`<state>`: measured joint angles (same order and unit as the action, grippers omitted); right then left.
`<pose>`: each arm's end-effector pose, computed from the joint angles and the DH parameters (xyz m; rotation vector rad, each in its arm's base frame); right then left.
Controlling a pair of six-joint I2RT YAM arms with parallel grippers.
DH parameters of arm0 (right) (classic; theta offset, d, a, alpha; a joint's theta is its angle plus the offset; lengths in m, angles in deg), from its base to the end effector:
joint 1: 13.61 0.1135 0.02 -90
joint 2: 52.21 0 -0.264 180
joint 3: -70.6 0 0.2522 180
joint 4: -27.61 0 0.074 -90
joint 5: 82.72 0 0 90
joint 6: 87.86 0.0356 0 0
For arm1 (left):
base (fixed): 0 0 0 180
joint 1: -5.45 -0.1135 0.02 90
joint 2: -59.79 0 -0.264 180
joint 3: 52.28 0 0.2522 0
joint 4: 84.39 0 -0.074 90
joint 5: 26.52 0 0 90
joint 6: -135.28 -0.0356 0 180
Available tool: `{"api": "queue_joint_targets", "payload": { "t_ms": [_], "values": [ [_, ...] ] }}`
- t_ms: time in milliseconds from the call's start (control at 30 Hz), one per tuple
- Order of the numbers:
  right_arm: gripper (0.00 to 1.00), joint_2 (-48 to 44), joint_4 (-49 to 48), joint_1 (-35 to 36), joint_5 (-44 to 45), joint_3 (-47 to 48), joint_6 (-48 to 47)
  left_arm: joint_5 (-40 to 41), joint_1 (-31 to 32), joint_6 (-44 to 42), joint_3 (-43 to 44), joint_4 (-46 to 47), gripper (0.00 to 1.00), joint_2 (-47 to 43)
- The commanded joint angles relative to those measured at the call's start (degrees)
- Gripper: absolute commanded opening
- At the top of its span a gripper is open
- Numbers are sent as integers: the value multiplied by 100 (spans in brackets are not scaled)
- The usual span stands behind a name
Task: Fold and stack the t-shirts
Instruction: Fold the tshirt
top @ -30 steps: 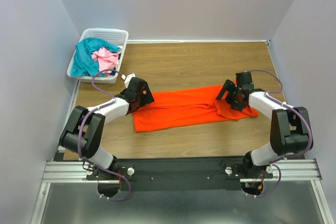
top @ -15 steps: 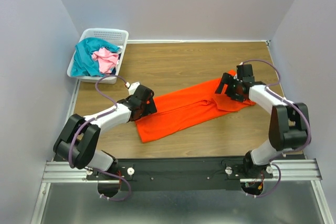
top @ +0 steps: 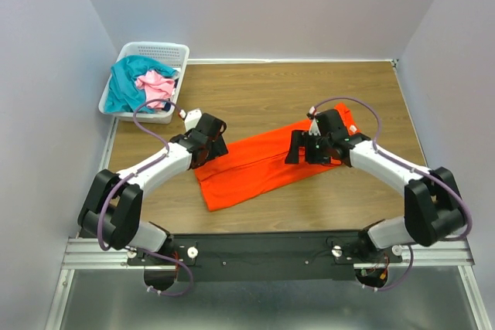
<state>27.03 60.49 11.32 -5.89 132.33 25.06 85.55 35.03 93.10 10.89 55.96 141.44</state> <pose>0.2510 0.1256 0.2133 -0.1493 2.5244 0.6356 0.2478 -0.1253 0.2039 -0.5282 2.4210 -0.0651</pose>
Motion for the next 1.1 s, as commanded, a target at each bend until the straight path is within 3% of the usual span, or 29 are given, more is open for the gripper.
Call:
{"api": "queue_joint_targets", "payload": {
  "t_ms": [0,100,333,567,967,1067],
  "values": [
    [100,425,268,-5,331,-7,64,-272,21,-26,-54,277,98,-35],
    [100,697,286,-5,972,177,116,-711,109,-79,-352,725,98,-61],
    [100,1234,356,-6,2247,775,178,-783,170,0,-511,796,98,53],
    [100,1462,400,-23,2828,960,3,-800,171,62,-538,796,98,88],
    [100,1330,707,-32,2986,864,-762,-800,188,18,-511,796,98,229],
    [95,1488,760,-41,2996,925,-736,-809,188,-17,-458,805,98,308]
  ]
}}
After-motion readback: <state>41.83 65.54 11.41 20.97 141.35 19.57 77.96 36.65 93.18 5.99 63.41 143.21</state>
